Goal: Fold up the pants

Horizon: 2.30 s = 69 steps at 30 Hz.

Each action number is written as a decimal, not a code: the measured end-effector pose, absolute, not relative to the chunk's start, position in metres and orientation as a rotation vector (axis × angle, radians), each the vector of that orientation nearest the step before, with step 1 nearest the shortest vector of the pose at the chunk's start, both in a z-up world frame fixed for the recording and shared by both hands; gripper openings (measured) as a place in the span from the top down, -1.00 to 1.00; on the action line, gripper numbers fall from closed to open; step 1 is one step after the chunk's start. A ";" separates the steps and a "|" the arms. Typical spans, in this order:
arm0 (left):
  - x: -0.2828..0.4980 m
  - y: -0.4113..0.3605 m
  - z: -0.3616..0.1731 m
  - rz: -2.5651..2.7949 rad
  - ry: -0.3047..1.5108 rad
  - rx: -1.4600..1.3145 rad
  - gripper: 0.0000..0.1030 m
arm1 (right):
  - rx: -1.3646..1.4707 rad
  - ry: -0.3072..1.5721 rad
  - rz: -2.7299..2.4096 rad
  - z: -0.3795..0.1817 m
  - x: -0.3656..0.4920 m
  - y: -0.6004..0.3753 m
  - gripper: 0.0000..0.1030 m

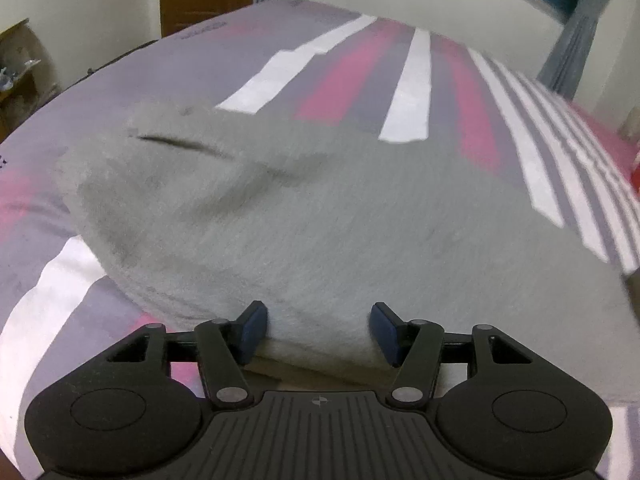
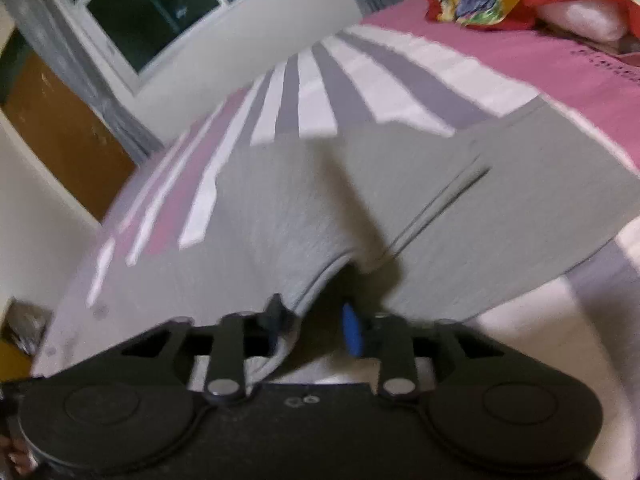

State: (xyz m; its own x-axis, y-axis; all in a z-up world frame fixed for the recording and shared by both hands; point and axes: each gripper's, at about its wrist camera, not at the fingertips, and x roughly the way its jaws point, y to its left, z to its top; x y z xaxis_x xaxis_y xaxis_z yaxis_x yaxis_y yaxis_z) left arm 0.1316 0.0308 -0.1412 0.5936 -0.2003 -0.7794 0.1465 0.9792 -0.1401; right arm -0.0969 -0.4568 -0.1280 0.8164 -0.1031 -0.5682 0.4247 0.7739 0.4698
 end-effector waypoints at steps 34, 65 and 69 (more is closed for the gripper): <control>0.111 -0.023 -0.156 -0.240 0.914 0.069 -0.12 | 0.453 0.530 -0.703 -0.136 -0.167 -0.554 0.81; 0.076 -0.117 -0.135 -0.426 0.880 0.126 -0.22 | 0.298 0.630 -0.529 -0.117 -0.106 -0.481 0.08; 0.080 -0.140 -0.132 -0.456 0.872 0.137 -0.22 | 0.270 0.645 -0.456 -0.115 -0.083 -0.459 0.07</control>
